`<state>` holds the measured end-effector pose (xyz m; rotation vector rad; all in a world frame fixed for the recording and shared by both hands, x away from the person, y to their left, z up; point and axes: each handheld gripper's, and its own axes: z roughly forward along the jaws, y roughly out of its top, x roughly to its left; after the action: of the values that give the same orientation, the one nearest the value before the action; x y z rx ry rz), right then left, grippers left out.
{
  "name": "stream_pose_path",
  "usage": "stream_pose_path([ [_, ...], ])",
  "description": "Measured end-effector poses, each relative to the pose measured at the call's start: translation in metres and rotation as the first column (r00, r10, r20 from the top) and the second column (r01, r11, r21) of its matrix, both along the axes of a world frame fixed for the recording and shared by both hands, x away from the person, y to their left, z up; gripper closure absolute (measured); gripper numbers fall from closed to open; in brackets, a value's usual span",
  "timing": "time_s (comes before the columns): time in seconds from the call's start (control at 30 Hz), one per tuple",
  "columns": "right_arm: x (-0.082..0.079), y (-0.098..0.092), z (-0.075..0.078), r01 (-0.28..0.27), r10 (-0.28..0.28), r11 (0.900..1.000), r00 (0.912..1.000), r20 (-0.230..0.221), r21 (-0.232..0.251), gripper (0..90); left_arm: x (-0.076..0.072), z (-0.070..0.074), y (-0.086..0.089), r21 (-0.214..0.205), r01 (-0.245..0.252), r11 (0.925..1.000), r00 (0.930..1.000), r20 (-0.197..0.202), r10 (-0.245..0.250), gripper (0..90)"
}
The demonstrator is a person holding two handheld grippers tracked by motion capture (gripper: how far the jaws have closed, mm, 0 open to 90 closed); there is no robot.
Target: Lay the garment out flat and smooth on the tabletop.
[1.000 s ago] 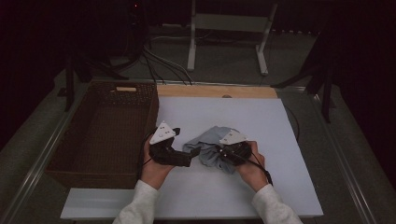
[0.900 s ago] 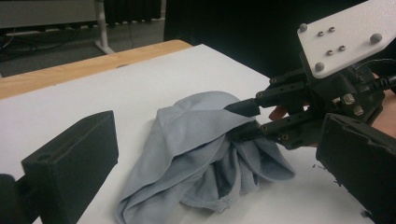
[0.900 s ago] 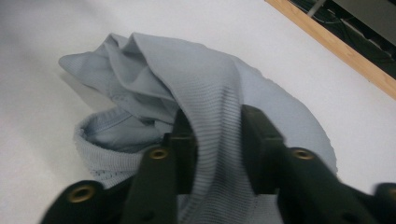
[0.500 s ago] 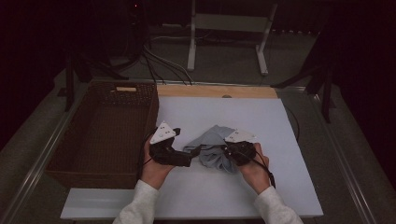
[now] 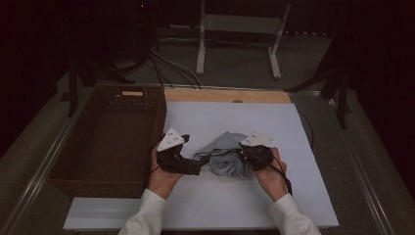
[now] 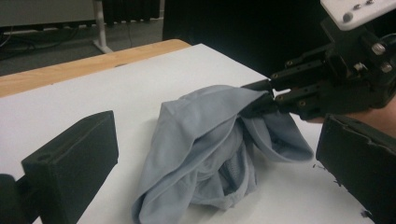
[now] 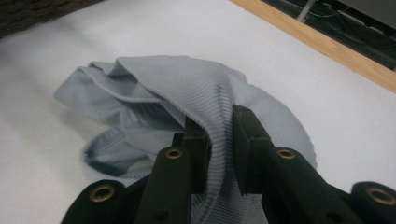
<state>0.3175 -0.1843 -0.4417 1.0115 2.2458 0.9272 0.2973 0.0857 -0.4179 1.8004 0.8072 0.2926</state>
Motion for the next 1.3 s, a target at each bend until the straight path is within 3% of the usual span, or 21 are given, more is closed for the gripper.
stream_pose_path([
  [0.7, 0.021, -0.032, 0.006, 0.113, -0.113, 0.9932, 0.9932, 0.027, 0.028, 77.4, -0.001, 0.001, 0.000, -0.004, 0.000, 1.0000, 1.0000, 0.002, 0.000, 0.2],
  [1.07, 0.029, -0.044, 0.003, 0.161, -0.161, 0.9865, 0.9866, 0.025, 0.032, 77.4, -0.001, 0.001, 0.001, -0.003, 0.000, 1.0000, 1.0000, 0.003, 0.000, 0.2],
  [1.3, 0.034, -0.058, 0.001, 0.208, -0.209, 0.9775, 0.9777, 0.019, 0.034, 77.3, -0.001, 0.001, 0.000, -0.001, 0.002, 1.0000, 1.0000, 0.002, -0.002, 0.2],
])
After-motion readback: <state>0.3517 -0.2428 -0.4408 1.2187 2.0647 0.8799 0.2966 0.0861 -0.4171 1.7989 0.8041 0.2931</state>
